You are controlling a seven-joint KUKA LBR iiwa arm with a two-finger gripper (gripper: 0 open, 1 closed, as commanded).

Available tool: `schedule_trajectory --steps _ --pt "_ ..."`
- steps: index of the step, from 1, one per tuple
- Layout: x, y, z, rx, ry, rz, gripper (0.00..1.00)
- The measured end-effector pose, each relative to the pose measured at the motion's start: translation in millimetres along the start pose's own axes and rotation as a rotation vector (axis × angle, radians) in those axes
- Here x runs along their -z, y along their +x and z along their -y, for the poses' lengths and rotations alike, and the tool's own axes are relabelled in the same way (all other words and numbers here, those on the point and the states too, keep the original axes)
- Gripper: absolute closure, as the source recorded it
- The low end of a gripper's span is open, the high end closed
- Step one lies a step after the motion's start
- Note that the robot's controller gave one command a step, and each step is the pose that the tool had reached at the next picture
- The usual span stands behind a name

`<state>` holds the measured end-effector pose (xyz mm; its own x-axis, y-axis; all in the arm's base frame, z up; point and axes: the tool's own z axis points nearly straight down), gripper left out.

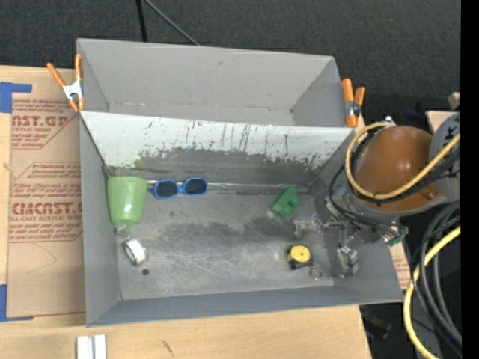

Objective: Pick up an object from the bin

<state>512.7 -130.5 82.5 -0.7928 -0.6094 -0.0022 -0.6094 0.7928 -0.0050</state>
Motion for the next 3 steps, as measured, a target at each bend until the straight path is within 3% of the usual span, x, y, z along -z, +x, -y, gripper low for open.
schedule_trajectory --steps 1,2,3 --pt "-13.1 -27.6 -54.1 -0.151 -0.009 -0.002 0.00" --pt "-11.5 9.7 -19.2 -0.161 0.001 0.006 0.00" --pt "-12.5 -23.9 -54.0 -0.213 -0.006 0.001 0.00"
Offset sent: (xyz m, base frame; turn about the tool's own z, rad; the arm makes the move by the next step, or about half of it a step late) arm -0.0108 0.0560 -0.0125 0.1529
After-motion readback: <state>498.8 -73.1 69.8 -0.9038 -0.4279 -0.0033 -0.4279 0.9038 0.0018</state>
